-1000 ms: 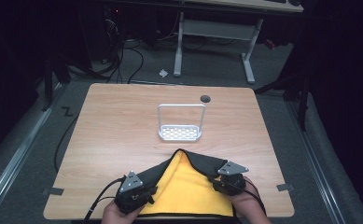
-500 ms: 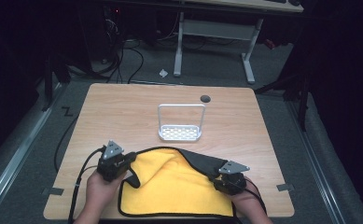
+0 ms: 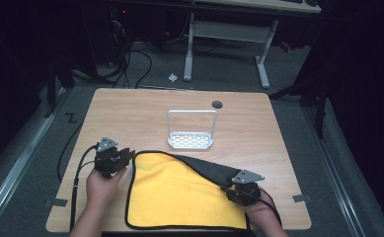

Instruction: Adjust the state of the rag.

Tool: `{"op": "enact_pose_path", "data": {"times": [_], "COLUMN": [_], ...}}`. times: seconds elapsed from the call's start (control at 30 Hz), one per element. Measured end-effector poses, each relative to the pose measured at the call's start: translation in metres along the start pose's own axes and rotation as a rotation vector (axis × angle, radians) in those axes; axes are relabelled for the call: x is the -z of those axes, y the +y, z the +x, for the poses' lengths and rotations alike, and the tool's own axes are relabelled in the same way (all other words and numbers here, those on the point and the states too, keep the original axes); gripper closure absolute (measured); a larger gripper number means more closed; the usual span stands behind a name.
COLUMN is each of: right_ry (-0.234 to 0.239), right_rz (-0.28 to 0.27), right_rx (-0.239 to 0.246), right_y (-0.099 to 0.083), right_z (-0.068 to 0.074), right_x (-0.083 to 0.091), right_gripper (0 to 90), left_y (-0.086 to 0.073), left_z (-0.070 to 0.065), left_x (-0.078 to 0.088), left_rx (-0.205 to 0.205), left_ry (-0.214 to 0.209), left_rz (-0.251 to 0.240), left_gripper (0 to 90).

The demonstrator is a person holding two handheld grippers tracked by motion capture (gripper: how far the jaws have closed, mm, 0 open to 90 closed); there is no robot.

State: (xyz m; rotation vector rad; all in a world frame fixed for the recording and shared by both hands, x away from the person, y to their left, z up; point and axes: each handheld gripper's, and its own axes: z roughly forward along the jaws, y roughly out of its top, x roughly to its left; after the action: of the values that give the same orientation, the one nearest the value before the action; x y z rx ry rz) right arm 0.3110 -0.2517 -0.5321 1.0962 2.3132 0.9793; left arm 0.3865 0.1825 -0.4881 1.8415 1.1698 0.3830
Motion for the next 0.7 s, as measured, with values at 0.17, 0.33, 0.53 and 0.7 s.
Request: {"op": "enact_pose_path", "data": {"times": [0.17,0.33,0.53,0.7], "right_ry": [-0.006,-0.013,-0.037,-0.069], "right_rz": [0.002,0.003,0.009,-0.026], "right_rx": [-0.002,-0.003,-0.002,-0.001], "right_y": [0.000,0.001,0.003,0.010], "right_z": [0.001,0.000,-0.002,0.000], "right_x": [0.000,0.000,-0.001,0.008], "right_gripper": [60.8,67.3,78.7,80.8], "left_y": [-0.023,-0.051,-0.059,-0.067], "left_z": [-0.023,-0.045,-0.049,-0.052], "left_x": [0.018,0.016,0.003,-0.001], "left_rx": [0.000,-0.038,-0.083,-0.109], "left_ry": [-0.082,-0.090,-0.080,-0.083], "left_rz": [-0.002,0.069,0.143,0.153], "left_gripper": [71.8,75.8,76.7,77.0]}}
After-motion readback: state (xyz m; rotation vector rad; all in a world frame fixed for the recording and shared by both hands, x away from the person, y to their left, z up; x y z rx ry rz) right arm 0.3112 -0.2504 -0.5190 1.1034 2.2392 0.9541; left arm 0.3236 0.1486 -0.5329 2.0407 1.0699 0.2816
